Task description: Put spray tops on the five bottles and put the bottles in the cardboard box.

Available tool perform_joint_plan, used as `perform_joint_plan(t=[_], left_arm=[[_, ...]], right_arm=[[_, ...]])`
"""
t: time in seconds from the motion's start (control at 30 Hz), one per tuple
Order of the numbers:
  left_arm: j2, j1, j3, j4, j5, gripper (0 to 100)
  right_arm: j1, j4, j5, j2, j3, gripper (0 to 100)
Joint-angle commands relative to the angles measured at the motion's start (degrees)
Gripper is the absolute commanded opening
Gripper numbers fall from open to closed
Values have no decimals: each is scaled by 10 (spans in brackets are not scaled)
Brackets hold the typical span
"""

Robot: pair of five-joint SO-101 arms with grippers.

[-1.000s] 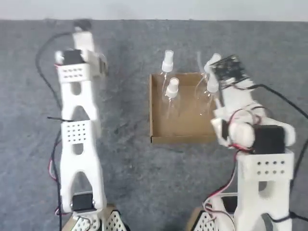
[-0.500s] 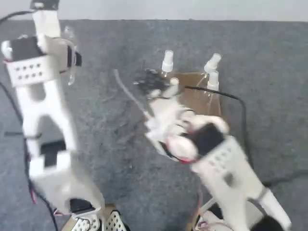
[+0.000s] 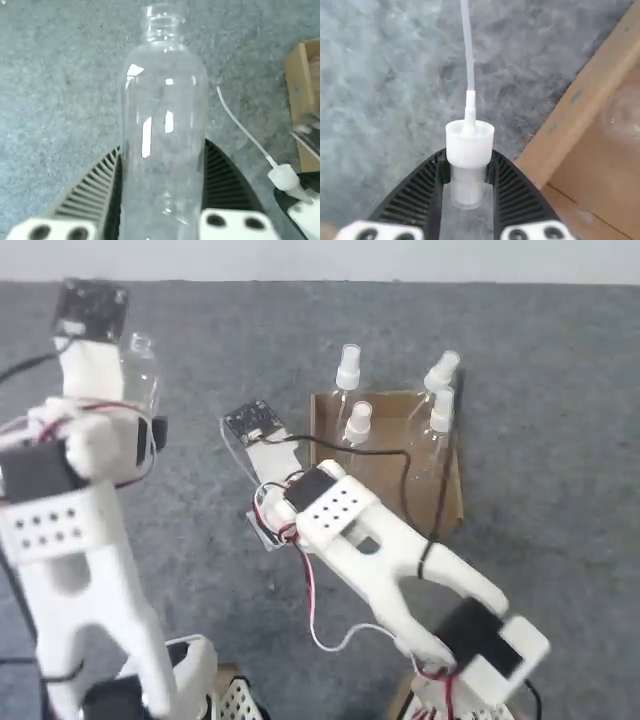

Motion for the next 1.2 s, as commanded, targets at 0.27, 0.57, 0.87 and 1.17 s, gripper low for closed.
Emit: perform_joint_plan(t=[0.27, 0.57, 0.87, 1.17], left_arm=[[-111, 1, 43, -11, -7, 13], [-160, 1, 42, -3, -7, 13], [-178, 1, 44, -2, -6, 13], [-178, 29, -11, 44, -4, 13]], right_arm=[[-12, -15, -14, 35, -7, 229], [-29, 40, -13, -39, -11, 254], [-27, 100, 59, -189, -11, 236], [13, 256, 172, -393, -11, 235]])
